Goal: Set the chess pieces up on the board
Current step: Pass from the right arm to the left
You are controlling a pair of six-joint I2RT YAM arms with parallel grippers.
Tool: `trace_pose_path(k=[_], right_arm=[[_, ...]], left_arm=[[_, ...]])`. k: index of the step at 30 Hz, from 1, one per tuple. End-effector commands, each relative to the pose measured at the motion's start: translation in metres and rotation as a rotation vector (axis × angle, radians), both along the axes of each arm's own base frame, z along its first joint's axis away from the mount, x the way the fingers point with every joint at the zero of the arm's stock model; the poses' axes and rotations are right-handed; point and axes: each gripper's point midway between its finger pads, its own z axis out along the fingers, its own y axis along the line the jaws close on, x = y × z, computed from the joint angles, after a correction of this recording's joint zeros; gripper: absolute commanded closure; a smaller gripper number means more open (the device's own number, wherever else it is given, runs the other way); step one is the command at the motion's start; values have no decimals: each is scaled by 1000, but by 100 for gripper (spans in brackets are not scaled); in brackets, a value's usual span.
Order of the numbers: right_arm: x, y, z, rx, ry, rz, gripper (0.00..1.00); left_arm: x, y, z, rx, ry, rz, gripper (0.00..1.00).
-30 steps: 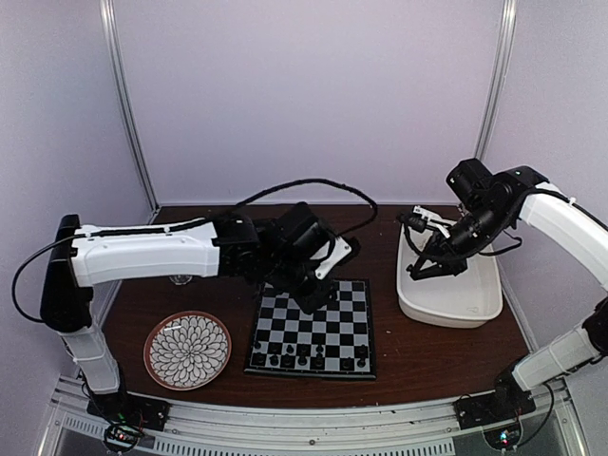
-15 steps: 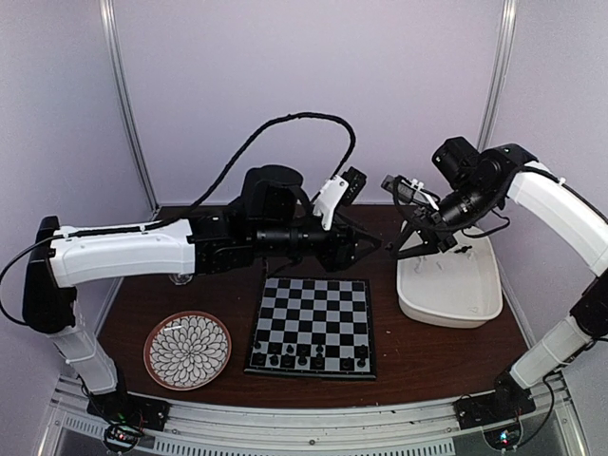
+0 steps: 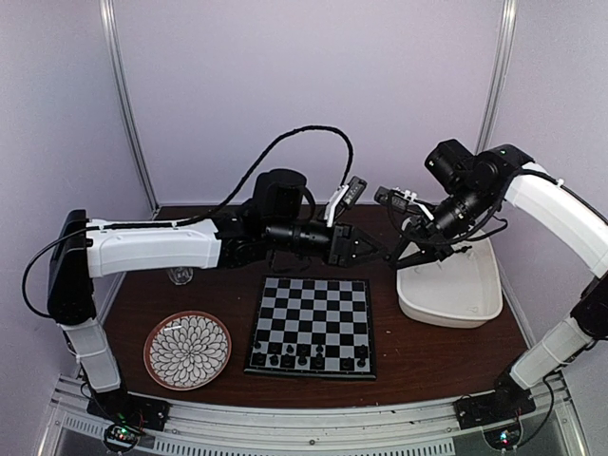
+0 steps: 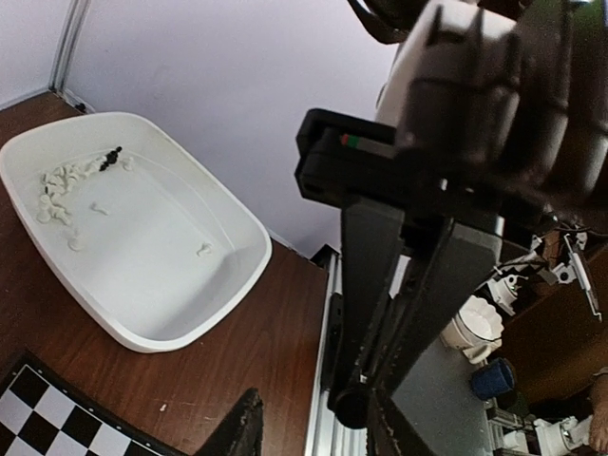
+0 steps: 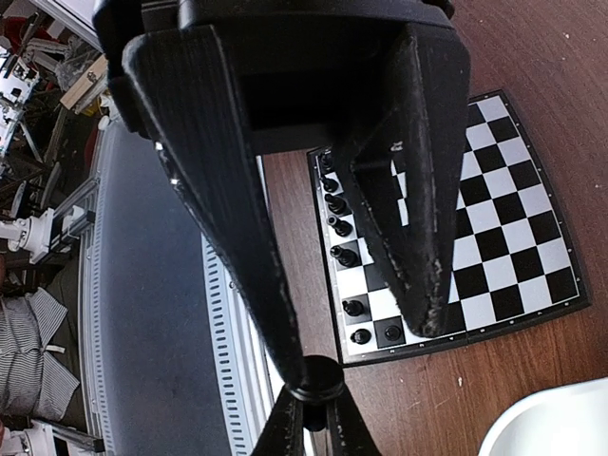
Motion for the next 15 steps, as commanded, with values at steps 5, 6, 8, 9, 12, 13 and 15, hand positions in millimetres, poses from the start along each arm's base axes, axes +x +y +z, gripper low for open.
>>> trace_pose_path(k=[5,6,8,9,12,13,15], right_arm=[[0,-2,5,-13,-59,7,93],[0,-2,4,-15,-59,6,93],[1,-2,5,-16,-63,4,94],[1,-2,5,-16,-65,4,94],[2,-2,5,-16,-67,3,94],[1,-2,5,-17,-67,7,94],[-1,-2,6,-17,-66,14,94]], left_arm=[[-14,-6,29,-99,27,-102,62],[-15,-6,30,-100,28,-108,63],[-16,-8,28,-96,40,-119,64],[-16,-9,26,-93,48,-125,64],[-15,-11,19,-74,67,-119,65],[-14,-12,18,-70,70,-118,65],[-13,-12,15,-64,79,-116,65]])
